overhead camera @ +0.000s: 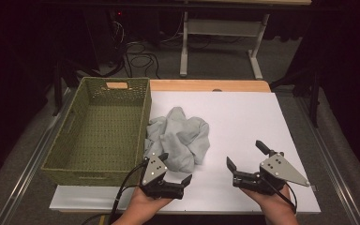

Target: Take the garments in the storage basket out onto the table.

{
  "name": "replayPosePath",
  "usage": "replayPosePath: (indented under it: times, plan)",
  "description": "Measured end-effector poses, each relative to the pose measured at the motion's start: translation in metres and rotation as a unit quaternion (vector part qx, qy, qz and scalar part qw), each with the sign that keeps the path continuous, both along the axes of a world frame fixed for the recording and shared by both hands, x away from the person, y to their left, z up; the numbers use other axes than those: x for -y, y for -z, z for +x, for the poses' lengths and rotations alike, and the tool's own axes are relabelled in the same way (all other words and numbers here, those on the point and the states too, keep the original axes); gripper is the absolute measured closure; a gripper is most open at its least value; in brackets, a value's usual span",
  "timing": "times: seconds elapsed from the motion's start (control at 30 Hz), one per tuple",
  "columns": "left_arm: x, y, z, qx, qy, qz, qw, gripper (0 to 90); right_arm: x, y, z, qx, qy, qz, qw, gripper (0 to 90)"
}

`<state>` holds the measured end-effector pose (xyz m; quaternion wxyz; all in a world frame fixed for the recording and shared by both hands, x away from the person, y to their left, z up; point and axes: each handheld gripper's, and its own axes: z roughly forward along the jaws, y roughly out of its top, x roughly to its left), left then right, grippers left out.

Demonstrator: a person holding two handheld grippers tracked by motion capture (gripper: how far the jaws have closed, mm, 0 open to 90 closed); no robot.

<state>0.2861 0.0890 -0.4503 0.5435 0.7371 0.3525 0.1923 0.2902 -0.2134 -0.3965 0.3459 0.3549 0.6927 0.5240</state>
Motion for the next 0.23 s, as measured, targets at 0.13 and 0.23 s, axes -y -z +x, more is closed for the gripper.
replayPosePath:
  times: [0.13, 0.23]
  plan:
    - [0.0023, 0.0014, 0.0008, -0.011, 0.002, 0.013, 0.9999, 0.1, 0.0013, -0.0010, 0.0004, 0.000, -0.001, 0.003, 1.0000, 0.6]
    - [0.0022, 0.0024, 0.0014, -0.012, 0.002, 0.011, 0.9999, 0.1, 0.0021, -0.0023, 0.0007, 0.002, -0.004, 0.005, 1.0000, 0.6]
